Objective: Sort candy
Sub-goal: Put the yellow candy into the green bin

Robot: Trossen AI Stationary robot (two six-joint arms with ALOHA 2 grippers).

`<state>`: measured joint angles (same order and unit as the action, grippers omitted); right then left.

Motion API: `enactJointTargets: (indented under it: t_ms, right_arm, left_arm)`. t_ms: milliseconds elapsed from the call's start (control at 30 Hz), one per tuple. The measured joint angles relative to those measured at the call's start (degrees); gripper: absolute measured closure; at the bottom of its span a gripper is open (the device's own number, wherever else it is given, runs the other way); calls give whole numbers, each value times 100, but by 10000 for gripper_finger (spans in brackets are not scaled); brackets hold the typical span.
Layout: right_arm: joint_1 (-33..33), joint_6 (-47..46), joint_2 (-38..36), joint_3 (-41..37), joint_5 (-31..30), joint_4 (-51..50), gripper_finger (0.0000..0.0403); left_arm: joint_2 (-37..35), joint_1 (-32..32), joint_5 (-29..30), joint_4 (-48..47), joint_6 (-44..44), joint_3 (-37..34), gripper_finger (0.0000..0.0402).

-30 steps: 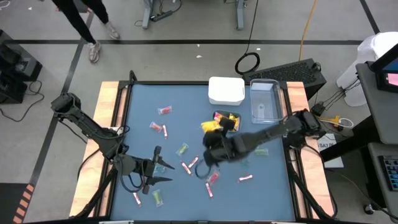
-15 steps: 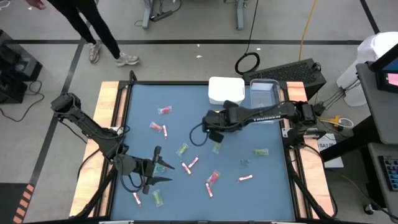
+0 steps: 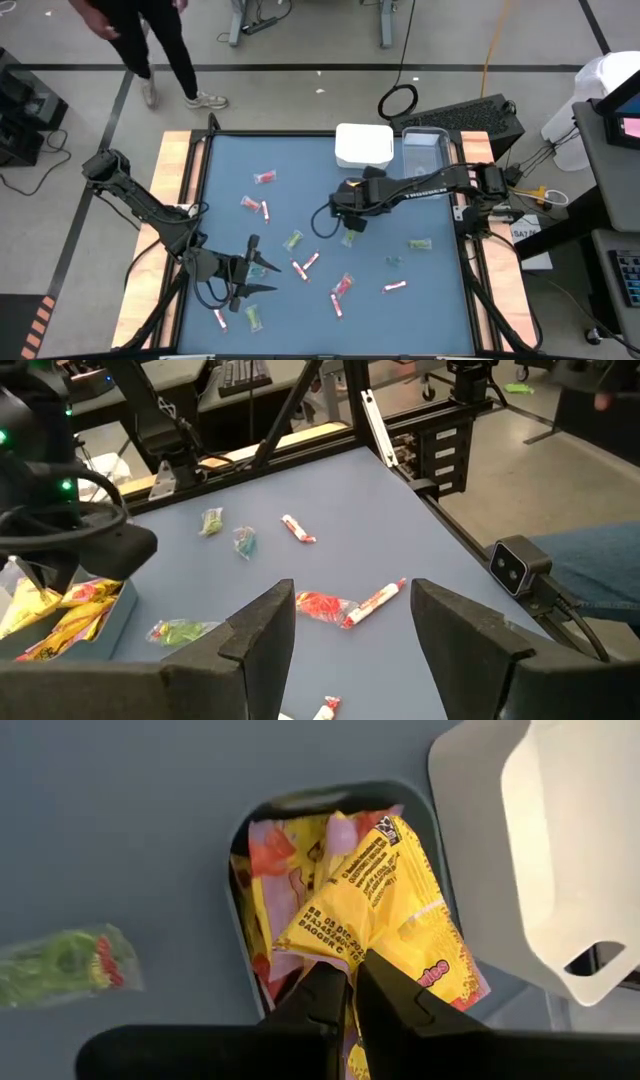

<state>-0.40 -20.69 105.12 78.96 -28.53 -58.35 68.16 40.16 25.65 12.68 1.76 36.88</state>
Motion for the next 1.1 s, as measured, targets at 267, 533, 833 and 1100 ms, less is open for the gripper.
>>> enactJointTargets:
  t_ms: [267,533,833,1100]
  right_arm:
    - [-214,141,-1,-487,-16,409,387]
    - [-265,343,0,-703,29,859,378]
    - [-251,330,0,-677,15,851,308]
    - [10,31,-19,-114,169,90,260]
  left_arm:
    - [0,0,3,3,2,0,196]
    - [0,0,4,3,4,0,196]
    - [0,0,7,3,7,0,196]
    - [0,0,7,2,7,0,196]
